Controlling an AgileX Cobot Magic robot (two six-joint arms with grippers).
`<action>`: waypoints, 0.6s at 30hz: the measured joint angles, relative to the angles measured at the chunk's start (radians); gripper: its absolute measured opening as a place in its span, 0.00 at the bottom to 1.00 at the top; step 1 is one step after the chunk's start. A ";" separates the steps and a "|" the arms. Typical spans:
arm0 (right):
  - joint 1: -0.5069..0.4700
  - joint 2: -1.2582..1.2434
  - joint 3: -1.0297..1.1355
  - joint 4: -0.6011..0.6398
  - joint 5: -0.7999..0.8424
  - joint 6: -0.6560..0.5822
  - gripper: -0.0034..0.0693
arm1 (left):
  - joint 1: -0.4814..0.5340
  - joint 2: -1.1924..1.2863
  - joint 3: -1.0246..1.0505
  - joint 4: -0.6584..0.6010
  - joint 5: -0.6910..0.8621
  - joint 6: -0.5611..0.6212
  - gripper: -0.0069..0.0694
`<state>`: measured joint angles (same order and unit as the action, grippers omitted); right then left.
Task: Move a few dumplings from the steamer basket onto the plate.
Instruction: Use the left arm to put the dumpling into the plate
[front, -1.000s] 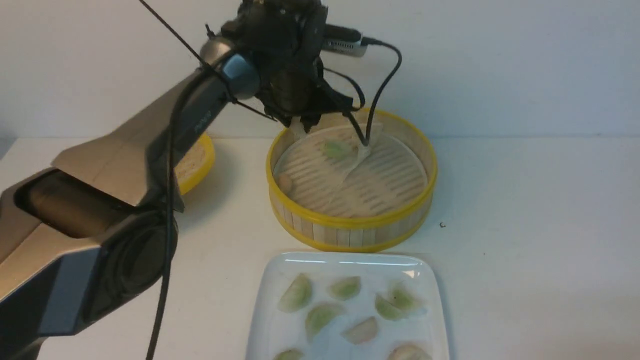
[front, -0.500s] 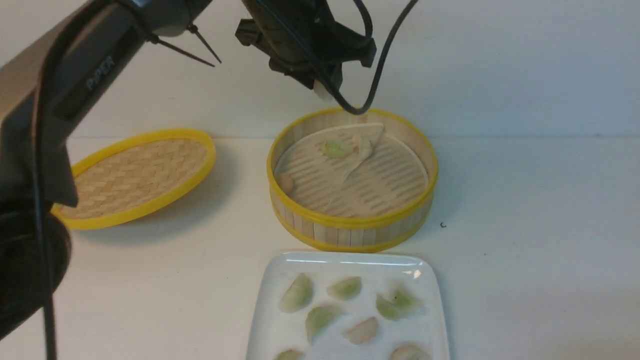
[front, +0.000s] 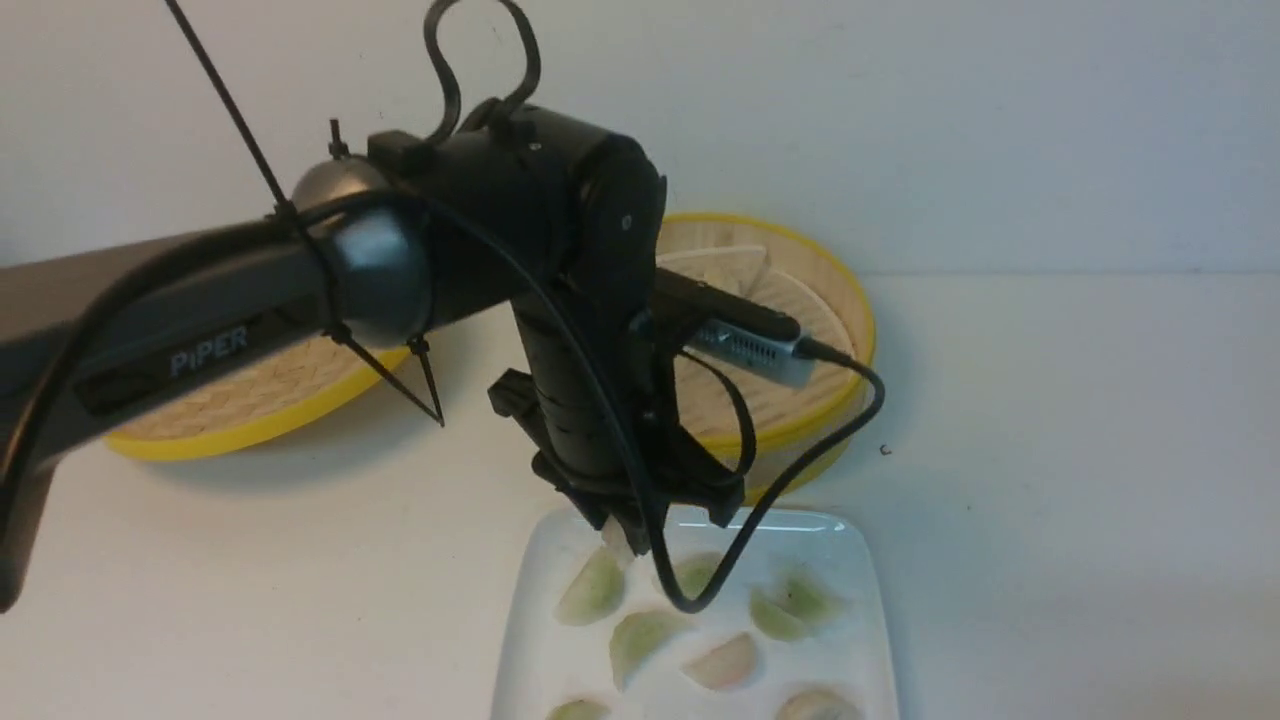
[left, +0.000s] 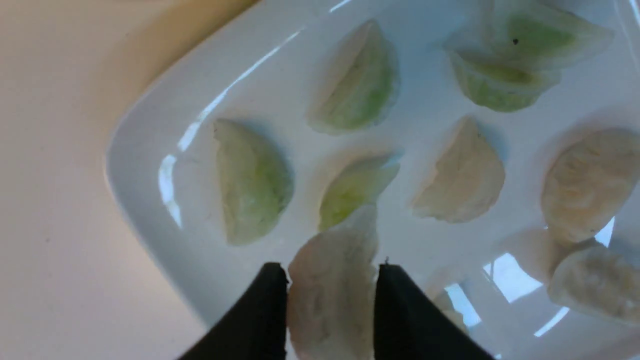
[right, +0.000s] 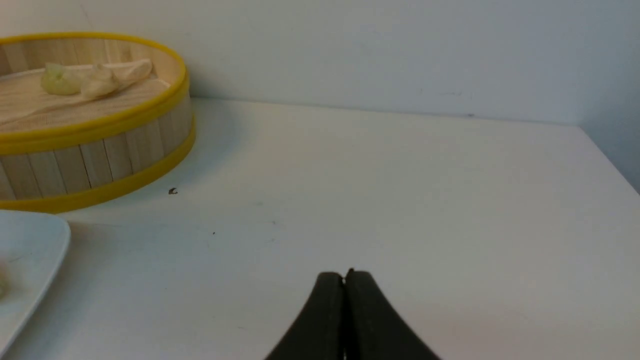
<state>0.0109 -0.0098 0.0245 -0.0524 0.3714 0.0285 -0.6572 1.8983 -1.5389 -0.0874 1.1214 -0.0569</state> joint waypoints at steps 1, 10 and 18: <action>0.000 0.000 0.000 0.000 0.000 0.000 0.03 | -0.003 0.001 0.003 -0.003 -0.018 0.003 0.36; 0.000 0.000 0.000 0.000 0.000 0.000 0.03 | -0.007 0.086 0.003 0.026 -0.116 0.012 0.36; 0.000 0.000 0.000 0.000 0.000 0.000 0.03 | -0.007 0.176 0.004 0.134 -0.204 0.025 0.36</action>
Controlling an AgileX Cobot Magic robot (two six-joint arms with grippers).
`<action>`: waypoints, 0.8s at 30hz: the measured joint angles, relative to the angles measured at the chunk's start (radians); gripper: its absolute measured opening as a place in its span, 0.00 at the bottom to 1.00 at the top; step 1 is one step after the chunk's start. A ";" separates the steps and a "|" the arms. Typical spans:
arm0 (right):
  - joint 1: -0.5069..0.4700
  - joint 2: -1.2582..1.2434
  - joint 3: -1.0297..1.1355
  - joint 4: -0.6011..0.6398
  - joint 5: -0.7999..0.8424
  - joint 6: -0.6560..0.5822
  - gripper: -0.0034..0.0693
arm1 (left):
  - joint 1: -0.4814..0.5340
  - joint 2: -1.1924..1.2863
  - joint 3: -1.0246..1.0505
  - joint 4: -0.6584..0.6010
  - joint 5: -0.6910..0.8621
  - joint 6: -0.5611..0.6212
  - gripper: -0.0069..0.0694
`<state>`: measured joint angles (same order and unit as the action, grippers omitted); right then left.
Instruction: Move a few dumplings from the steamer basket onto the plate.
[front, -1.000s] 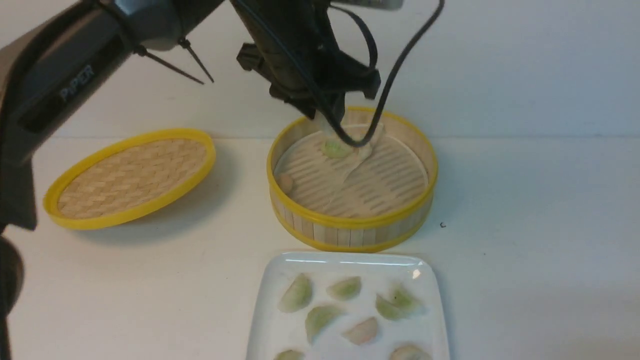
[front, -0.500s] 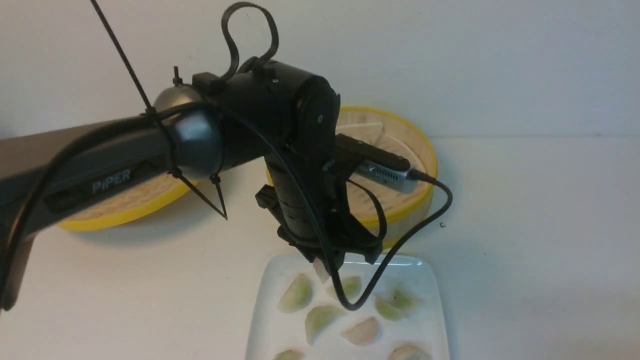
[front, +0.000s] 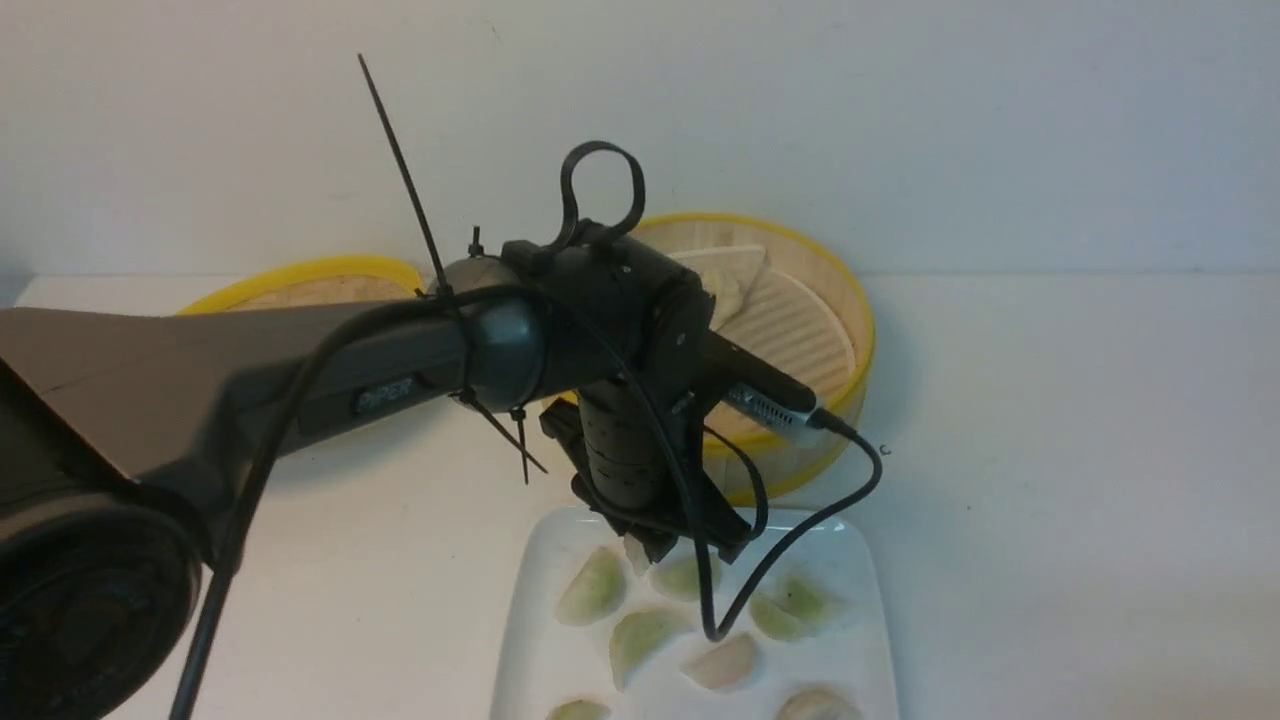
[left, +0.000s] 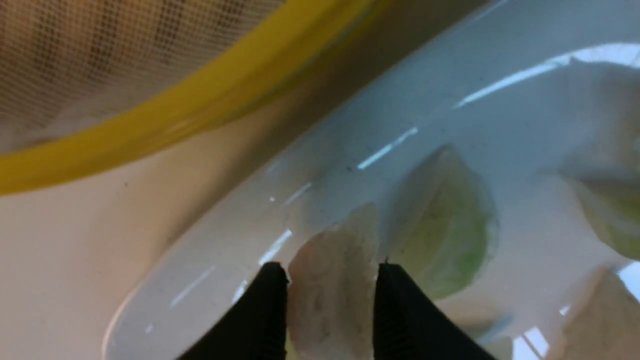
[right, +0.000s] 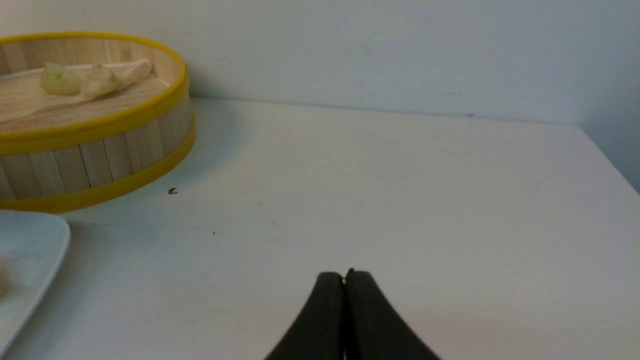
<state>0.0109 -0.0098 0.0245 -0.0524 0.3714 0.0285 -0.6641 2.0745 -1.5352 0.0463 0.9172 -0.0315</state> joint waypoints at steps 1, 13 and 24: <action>0.000 0.000 0.000 0.000 0.000 0.000 0.03 | 0.000 0.003 0.000 0.011 -0.012 -0.002 0.36; 0.000 0.000 0.000 0.000 0.000 0.000 0.03 | 0.000 0.005 -0.001 0.025 -0.023 -0.024 0.60; 0.000 0.000 0.000 0.000 0.000 0.000 0.03 | 0.000 -0.189 -0.082 0.036 0.102 -0.064 0.20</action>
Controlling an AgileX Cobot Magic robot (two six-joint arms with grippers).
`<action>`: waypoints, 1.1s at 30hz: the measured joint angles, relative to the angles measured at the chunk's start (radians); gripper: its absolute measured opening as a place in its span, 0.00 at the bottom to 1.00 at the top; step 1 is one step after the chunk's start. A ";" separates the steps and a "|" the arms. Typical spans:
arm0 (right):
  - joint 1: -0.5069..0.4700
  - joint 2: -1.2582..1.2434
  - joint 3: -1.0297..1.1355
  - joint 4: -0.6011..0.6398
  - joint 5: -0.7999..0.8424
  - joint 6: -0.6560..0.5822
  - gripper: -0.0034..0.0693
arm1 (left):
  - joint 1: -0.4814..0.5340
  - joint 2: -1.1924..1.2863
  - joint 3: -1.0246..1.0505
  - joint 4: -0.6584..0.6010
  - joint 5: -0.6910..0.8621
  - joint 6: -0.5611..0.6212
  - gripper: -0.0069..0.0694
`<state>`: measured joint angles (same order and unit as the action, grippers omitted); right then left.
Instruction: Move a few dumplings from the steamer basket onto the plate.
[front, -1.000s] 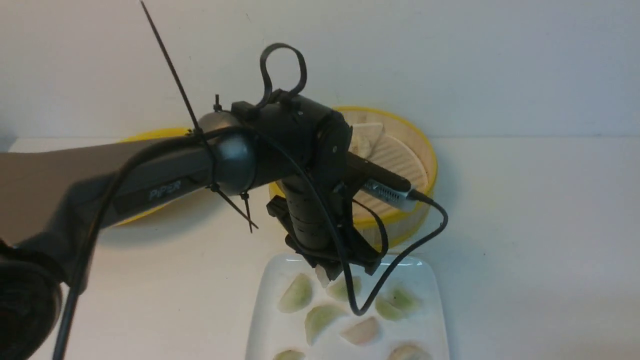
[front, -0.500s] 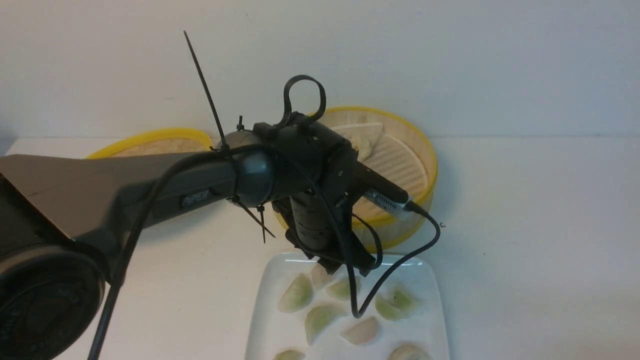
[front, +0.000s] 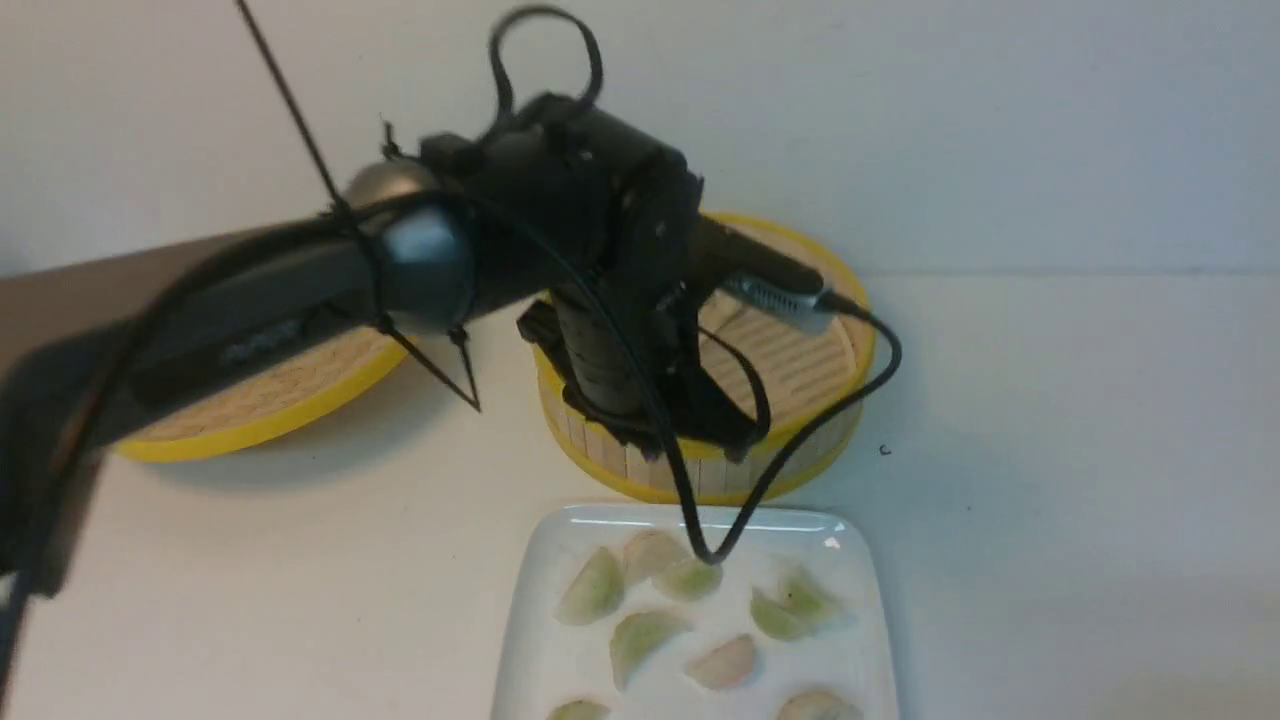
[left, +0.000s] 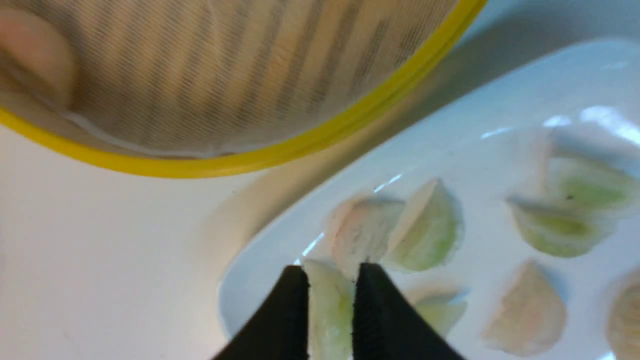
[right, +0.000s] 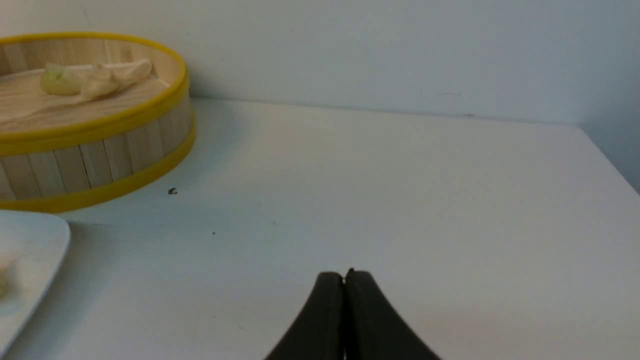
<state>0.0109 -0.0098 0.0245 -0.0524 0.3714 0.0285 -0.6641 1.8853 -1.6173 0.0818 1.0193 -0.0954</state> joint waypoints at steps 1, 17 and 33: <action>0.000 0.000 0.000 0.000 0.000 0.000 0.03 | 0.000 -0.056 0.000 0.007 0.006 -0.003 0.14; 0.000 0.000 0.000 0.000 0.000 0.000 0.03 | 0.000 -0.835 0.553 0.111 -0.417 -0.170 0.08; 0.000 0.000 0.000 0.000 0.000 0.000 0.03 | 0.000 -1.224 0.900 0.121 -0.564 -0.198 0.08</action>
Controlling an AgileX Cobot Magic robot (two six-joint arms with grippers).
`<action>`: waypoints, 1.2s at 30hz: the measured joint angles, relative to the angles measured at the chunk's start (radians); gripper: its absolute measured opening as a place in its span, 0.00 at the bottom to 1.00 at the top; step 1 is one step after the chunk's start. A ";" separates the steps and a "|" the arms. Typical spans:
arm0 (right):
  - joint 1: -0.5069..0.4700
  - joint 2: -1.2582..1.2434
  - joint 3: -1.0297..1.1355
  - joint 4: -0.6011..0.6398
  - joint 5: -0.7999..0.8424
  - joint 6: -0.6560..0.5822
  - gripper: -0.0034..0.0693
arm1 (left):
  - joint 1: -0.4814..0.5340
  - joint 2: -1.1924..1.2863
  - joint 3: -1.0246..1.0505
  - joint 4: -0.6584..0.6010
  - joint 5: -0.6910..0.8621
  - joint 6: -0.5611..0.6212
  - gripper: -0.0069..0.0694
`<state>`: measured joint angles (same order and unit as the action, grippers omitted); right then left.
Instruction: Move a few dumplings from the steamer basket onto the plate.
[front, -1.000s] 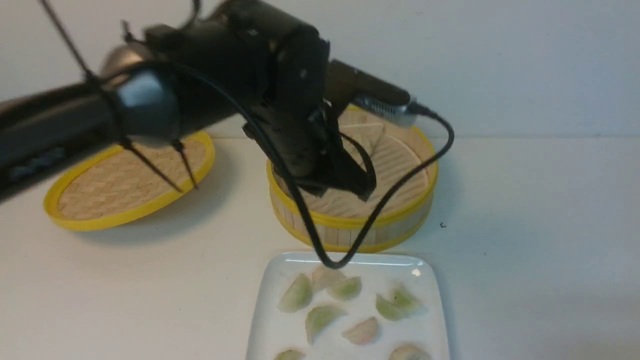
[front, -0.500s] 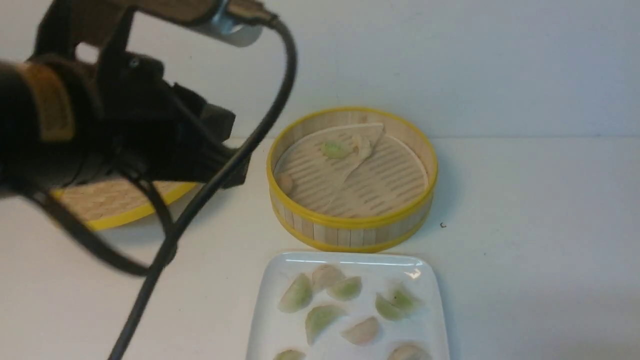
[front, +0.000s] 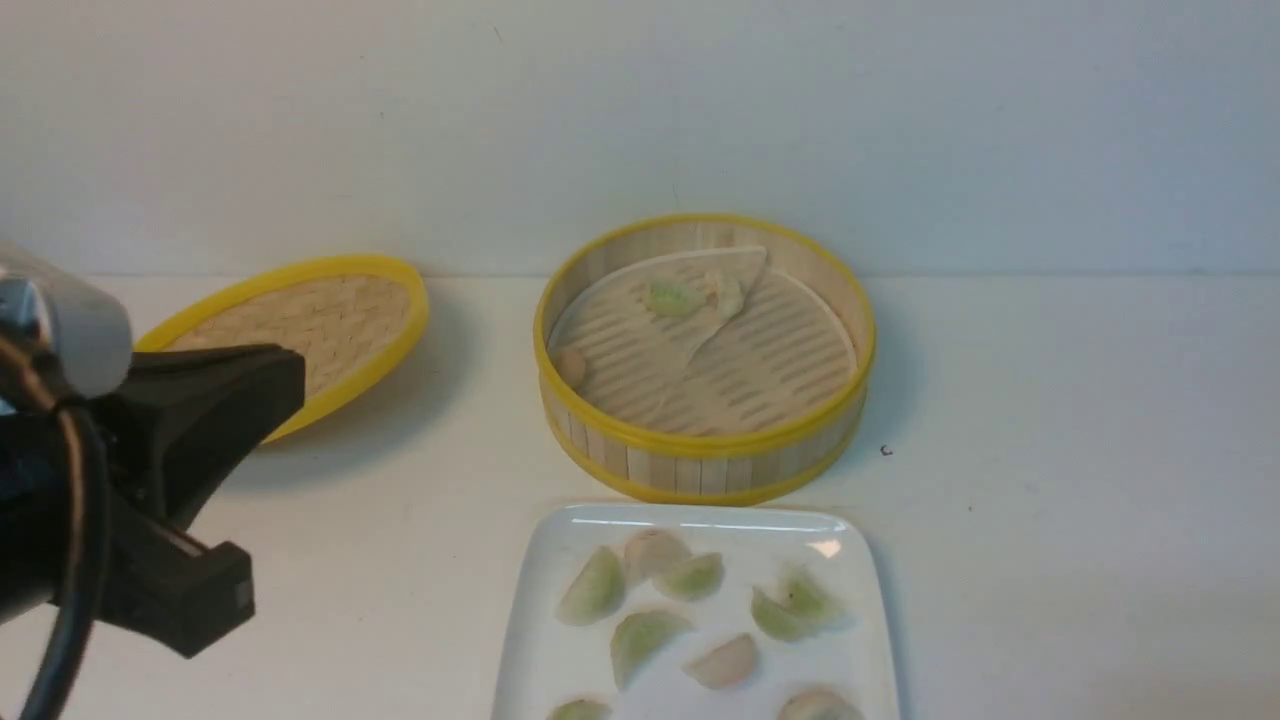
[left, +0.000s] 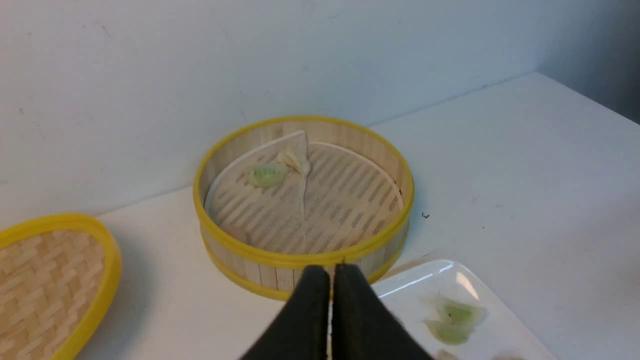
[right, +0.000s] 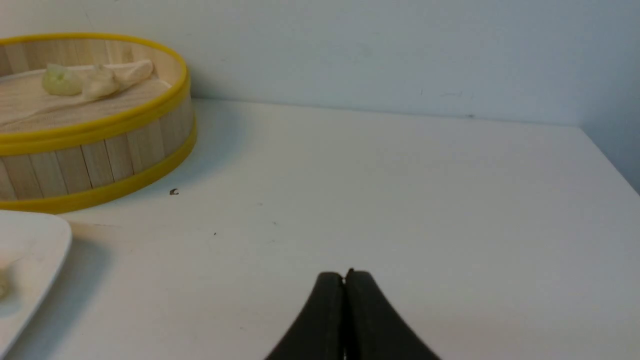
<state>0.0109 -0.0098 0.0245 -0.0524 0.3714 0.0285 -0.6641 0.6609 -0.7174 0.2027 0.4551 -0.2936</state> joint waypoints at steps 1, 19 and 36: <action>0.000 0.000 0.000 0.000 0.000 0.000 0.03 | 0.000 -0.013 0.000 0.000 0.013 0.005 0.08; 0.000 0.000 0.000 0.000 0.000 0.000 0.03 | 0.243 -0.428 0.278 -0.044 0.019 0.145 0.08; 0.000 0.000 0.000 0.000 0.000 0.000 0.03 | 0.583 -0.671 0.745 -0.223 -0.075 0.286 0.08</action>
<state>0.0109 -0.0098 0.0245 -0.0524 0.3714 0.0285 -0.0806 -0.0102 0.0275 -0.0201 0.3806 -0.0075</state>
